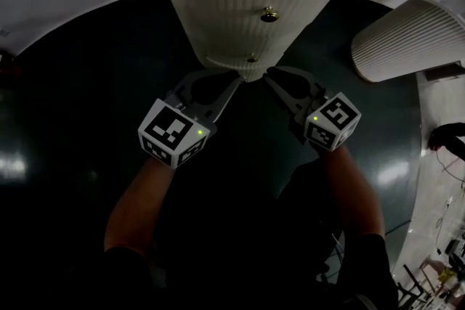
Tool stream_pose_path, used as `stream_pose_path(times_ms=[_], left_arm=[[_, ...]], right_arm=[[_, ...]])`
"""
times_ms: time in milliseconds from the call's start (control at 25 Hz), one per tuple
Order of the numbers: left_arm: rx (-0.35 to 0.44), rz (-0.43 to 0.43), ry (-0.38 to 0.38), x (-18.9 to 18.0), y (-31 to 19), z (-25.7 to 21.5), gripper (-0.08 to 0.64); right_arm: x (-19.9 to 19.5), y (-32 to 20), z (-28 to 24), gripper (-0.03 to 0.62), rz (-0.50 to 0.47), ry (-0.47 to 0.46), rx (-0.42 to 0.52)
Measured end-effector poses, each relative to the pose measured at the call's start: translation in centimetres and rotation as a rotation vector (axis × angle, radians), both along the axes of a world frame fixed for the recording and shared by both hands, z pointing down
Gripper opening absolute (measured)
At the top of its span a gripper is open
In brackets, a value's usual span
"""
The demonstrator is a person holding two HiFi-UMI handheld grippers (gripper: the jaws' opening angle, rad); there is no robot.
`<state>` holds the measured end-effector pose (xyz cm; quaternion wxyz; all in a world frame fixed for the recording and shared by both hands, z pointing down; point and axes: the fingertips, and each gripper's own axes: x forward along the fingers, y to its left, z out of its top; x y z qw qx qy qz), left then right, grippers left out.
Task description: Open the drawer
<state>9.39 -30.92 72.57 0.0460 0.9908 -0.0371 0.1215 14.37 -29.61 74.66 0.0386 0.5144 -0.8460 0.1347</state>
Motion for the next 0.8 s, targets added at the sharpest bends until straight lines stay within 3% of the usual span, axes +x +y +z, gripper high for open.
stream_pose_path(times_ms=[280,600,800], left_arm=[[0.060,-0.026,0.061,1.2,-4.3,-1.6,0.033],[0.175,-0.108,0.094,0.8,-8.0,-6.3,0.035],[0.189,-0.109,0.088,0.8,-8.9,-6.7,0.014]], right_arm=[[1.2,-3.0,5.2,0.020,0.029,0.058,-0.013],[0.5,-5.1,5.6,0.041,0.048,0.172,0.005],[0.2,-5.8,6.0,0.041,0.046,0.159,0.012]])
